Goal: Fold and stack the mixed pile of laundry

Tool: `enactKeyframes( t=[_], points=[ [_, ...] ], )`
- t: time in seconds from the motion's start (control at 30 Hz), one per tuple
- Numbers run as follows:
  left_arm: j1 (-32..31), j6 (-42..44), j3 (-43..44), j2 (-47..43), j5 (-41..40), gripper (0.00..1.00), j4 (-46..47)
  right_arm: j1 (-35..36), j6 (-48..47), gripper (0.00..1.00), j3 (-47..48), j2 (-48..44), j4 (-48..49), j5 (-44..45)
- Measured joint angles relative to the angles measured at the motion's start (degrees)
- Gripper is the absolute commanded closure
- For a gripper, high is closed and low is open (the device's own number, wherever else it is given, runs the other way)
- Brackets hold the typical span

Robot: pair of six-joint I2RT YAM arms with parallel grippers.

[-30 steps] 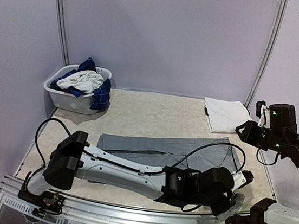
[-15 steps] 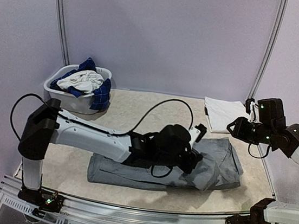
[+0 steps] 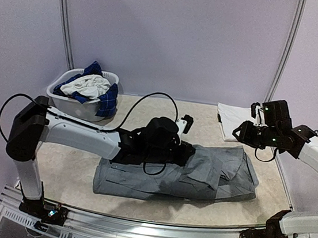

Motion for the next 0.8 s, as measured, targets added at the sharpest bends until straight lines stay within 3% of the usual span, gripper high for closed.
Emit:
enactKeyframes(
  t=[0.23, 0.8],
  points=[
    [5.0, -0.3, -5.9, -3.4, -1.3, 1.00, 0.5, -0.1, -0.1, 0.68, 0.3, 3.8, 2.3, -2.9],
    [11.4, -0.5, -10.5, -4.4, -2.4, 1.00, 1.8, -0.3, -0.7, 0.68, 4.1, 14.0, 6.8, -10.2]
  ],
)
